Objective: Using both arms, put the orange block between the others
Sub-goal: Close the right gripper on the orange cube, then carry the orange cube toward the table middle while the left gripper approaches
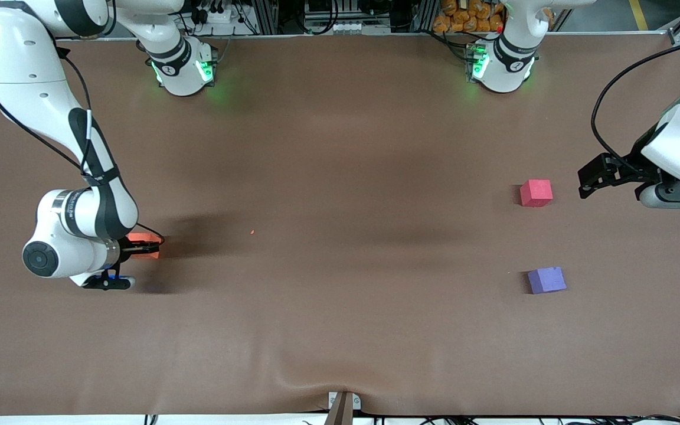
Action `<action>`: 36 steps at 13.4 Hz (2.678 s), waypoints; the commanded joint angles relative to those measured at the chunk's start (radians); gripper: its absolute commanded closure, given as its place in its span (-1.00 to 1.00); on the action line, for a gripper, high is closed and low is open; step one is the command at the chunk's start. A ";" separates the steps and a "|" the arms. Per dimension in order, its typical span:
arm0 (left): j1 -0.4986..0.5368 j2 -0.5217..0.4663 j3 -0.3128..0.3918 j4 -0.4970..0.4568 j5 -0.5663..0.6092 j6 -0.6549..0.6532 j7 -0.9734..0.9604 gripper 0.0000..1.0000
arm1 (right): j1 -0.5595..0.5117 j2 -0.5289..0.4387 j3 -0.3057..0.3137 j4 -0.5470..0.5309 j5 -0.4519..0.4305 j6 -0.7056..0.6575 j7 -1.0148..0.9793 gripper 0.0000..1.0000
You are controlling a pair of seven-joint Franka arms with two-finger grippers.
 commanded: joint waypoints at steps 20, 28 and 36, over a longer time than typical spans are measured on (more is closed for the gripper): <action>0.006 0.004 -0.002 0.002 -0.014 0.006 0.020 -1.00 | 0.369 -0.091 0.002 0.062 0.319 0.150 0.212 -0.14; -0.021 0.009 -0.020 0.003 -0.111 0.006 0.026 -1.00 | 0.577 -0.035 0.002 0.064 0.342 0.188 0.476 -0.13; -0.055 0.280 -0.025 0.015 -0.365 0.064 0.000 -1.00 | 0.689 0.033 0.002 0.070 0.448 0.367 0.479 -0.20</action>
